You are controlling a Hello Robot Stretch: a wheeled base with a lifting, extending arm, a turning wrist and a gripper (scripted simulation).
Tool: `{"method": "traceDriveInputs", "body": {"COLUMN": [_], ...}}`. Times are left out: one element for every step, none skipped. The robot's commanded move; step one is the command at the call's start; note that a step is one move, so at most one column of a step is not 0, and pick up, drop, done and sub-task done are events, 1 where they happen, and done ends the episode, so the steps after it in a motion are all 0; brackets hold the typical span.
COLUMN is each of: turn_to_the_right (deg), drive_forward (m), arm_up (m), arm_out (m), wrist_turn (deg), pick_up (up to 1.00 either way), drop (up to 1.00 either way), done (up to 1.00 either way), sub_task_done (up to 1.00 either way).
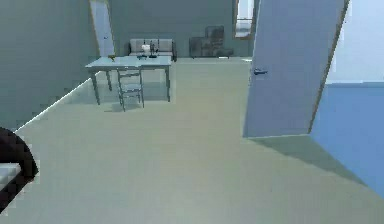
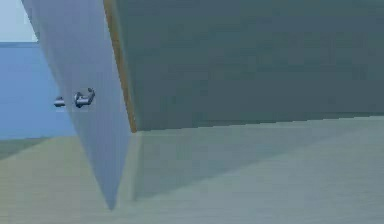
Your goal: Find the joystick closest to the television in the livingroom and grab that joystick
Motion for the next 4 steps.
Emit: {"method": "traceDriveInputs", "body": {"turn_to_the_right": [0.0, 0.0, 0.0, 12.0], "drive_forward": [1.0, 1.0, 0.7, 0.0], "arm_up": [0.0, 0.0, 0.0, 0.0], "arm_out": [0.0, 0.0, 0.0, 0.0], "wrist_turn": [0.0, 0.0, 0.0, 0.0], "pick_up": [0.0, 0.0, 0.0, 0.0], "drop": [0.0, 0.0, 0.0, 0.0], "done": [0.0, 0.0, 0.0, 0.0], "sub_task_done": [0.0, 0.0, 0.0, 0.0]}}
